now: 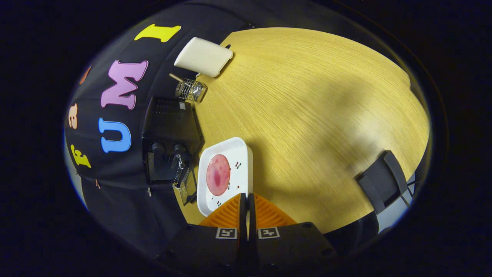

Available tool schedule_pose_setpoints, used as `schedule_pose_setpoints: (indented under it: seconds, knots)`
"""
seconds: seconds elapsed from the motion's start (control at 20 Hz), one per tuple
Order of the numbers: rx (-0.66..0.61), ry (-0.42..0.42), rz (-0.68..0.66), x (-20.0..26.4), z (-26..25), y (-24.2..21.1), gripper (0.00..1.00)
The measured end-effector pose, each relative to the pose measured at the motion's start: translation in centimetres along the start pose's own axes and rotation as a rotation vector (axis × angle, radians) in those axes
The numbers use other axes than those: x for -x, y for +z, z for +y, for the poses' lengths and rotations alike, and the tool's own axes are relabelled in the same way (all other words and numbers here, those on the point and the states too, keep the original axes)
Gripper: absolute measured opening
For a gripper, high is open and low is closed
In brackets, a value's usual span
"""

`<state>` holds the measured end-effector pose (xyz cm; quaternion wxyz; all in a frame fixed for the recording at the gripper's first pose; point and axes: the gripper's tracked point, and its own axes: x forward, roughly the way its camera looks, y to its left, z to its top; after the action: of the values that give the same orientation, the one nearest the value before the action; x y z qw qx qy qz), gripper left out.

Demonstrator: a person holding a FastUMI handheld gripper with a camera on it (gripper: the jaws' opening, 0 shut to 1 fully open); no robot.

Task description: Open the toaster oven, put the food inside, and close the toaster oven door.

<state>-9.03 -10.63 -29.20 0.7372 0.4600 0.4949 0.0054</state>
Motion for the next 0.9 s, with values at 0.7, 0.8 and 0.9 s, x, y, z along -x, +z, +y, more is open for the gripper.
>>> schedule_pose_setpoints:
  seconds: [0.7,0.8,0.9]
  knots:
    - [-0.032,0.166,-0.071,-0.5,12.1,-7.2,0.05]
    - [-0.03,0.185,-0.075,-1.7,14.2,-7.8,0.05]
    - [-0.021,0.2,-0.075,-3.0,16.1,-8.7,0.05]
